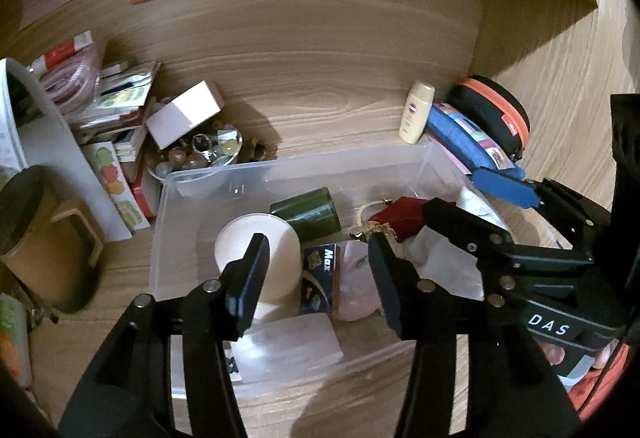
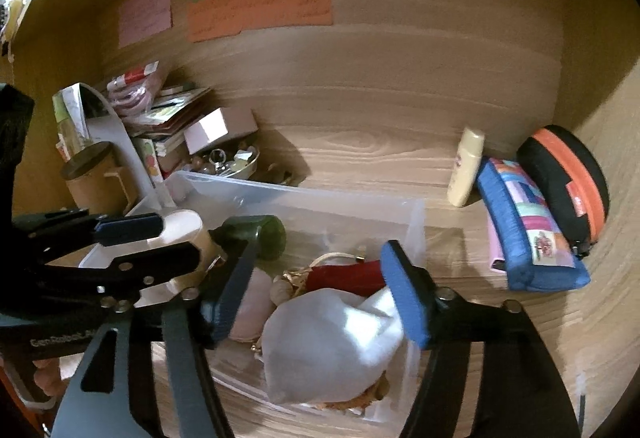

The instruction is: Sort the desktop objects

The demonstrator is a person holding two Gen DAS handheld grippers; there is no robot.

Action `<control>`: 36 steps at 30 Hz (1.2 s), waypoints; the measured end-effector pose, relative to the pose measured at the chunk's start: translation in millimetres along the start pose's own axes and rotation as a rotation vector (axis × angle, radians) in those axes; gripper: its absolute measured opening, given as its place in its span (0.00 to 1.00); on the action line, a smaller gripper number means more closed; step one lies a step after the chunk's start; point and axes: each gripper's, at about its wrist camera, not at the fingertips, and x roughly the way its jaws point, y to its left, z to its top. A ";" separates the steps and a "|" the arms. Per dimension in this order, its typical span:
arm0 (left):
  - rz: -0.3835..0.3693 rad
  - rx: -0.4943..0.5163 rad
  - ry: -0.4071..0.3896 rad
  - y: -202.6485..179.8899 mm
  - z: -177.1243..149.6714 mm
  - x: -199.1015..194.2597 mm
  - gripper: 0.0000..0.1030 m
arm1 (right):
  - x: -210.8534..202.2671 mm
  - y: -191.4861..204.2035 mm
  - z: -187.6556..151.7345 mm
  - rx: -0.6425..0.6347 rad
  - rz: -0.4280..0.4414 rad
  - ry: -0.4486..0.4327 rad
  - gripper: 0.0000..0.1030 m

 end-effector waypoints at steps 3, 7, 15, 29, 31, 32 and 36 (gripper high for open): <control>0.017 0.003 -0.009 -1.6 -2.0 -7.1 0.58 | -6.6 -2.2 -0.5 0.013 -0.021 -0.012 0.74; 0.050 0.001 -0.040 -4.2 -5.7 -21.3 0.71 | -15.5 -4.5 -0.1 0.028 -0.026 -0.021 0.79; 0.132 -0.017 -0.102 -3.9 -14.4 -51.0 0.93 | -34.4 -3.2 0.1 0.051 -0.027 -0.018 0.88; 0.244 -0.140 -0.204 0.9 -35.9 -114.3 0.96 | -95.2 4.6 -11.2 0.055 -0.026 -0.074 1.00; 0.264 -0.146 -0.215 -0.3 -38.3 -119.8 0.96 | -107.7 7.9 -14.5 0.043 -0.027 -0.093 1.00; 0.271 -0.148 -0.220 -1.2 -39.8 -123.0 0.96 | -113.1 9.5 -16.2 0.037 -0.027 -0.102 1.00; 0.287 -0.145 -0.230 -8.5 -48.2 -131.9 0.96 | -131.6 15.6 -22.5 0.017 -0.019 -0.129 1.00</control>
